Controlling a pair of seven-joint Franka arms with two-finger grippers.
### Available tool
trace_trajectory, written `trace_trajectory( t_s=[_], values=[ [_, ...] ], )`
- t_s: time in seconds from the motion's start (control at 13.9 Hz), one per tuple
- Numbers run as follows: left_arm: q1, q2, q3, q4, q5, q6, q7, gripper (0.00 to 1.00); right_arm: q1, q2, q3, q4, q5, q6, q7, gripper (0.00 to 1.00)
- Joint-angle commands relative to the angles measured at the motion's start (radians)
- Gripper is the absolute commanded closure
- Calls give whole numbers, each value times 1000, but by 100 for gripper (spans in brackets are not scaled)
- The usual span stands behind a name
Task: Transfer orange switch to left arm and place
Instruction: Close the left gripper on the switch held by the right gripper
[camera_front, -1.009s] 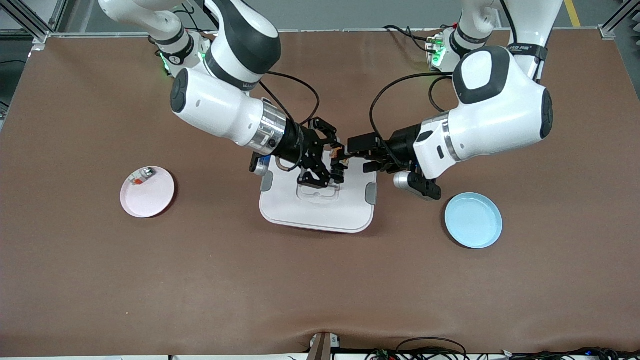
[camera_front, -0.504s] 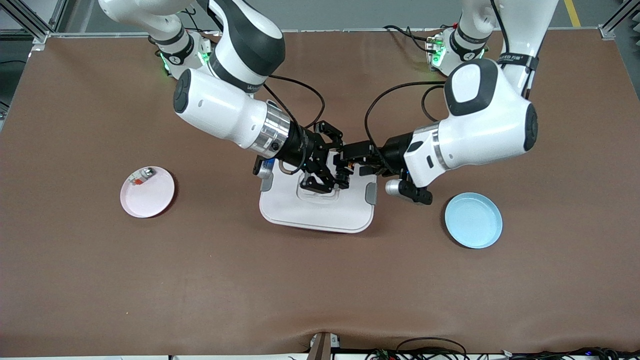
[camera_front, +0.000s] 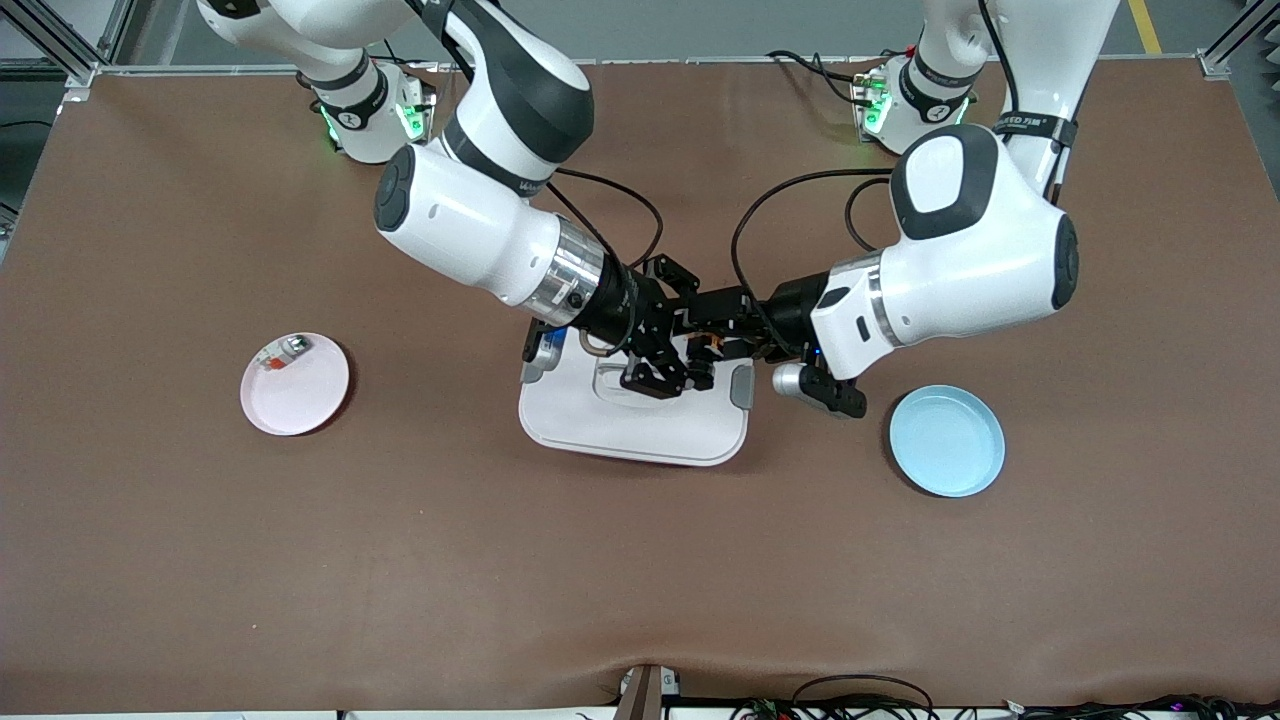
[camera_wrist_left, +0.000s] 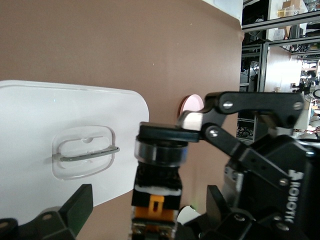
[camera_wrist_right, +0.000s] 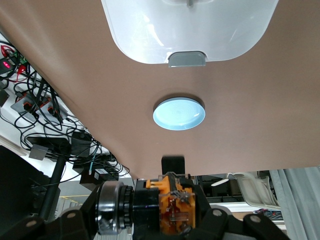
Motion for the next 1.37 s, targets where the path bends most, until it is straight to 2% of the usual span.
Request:
trace_trajectory(
  t_s=[0.0,0.14,0.22,0.29,0.36,0.58,0.65,0.72,1.22,1.3],
  values=[
    [7,0,1,15,-14,-3,43,0,11,31,-11,48,-17,24,28,100],
    [17,0,1,14,-19,-3,79,0,11,44,-11,63,-17,30,28,100],
    [17,0,1,14,-19,-3,82,30,11,57,-11,78,-17,30,31,100],
    [17,0,1,14,-19,-3,82,49,12,61,-11,83,-17,28,31,100],
    [17,0,1,14,-19,-3,83,60,12,61,-11,85,-17,30,31,100],
    [14,1,1,14,-22,-3,115,83,16,63,-11,86,-17,30,33,100],
    [14,3,1,12,-23,-3,123,96,16,63,-11,91,-17,30,34,100],
    [14,1,1,12,-23,-3,128,100,16,64,-11,92,-17,30,34,100],
    [17,1,1,12,-22,-3,139,100,19,70,-11,96,-17,33,57,100],
    [17,1,1,12,-22,-3,139,100,19,70,-11,96,-17,32,59,41]
  ],
)
